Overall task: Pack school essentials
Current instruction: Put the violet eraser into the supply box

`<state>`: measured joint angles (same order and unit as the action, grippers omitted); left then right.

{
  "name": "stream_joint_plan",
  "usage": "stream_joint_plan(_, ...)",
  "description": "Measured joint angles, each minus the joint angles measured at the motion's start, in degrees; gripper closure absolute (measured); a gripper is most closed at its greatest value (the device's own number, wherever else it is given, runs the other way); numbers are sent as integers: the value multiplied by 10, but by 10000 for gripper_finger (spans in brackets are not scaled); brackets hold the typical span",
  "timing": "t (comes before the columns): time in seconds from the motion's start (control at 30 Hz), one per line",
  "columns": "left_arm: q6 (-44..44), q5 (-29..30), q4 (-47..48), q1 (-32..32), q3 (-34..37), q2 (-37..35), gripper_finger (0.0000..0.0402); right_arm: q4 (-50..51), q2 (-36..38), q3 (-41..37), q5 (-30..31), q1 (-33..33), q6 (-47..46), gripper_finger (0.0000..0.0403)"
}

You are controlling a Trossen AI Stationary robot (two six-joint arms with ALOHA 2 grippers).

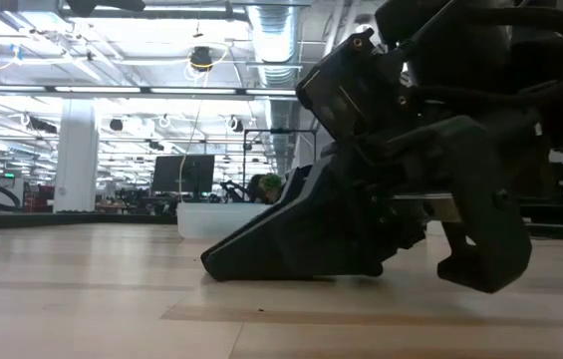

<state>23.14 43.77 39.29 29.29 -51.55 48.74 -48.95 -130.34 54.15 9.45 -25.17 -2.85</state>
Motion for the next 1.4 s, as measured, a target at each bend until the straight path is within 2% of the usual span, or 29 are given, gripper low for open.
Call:
stream_joint_plan(0.23,-6,0,1,0,0,0,301,1,22,-2,-15,12,17,349)
stream_joint_plan(0.6,-23,0,3,0,0,0,301,32,109,-3,-19,69,99,348)
stream_joint_plan(0.83,-30,0,3,0,0,0,301,53,162,-3,-24,152,176,346)
stream_joint_plan(1.0,-30,0,3,0,0,0,301,52,188,-2,-88,243,193,345)
stream_joint_plan(1.2,-48,0,3,0,0,0,301,11,164,1,-174,329,159,345)
stream_joint_plan(1.4,-56,0,3,0,0,0,301,-9,85,58,-214,347,110,344)
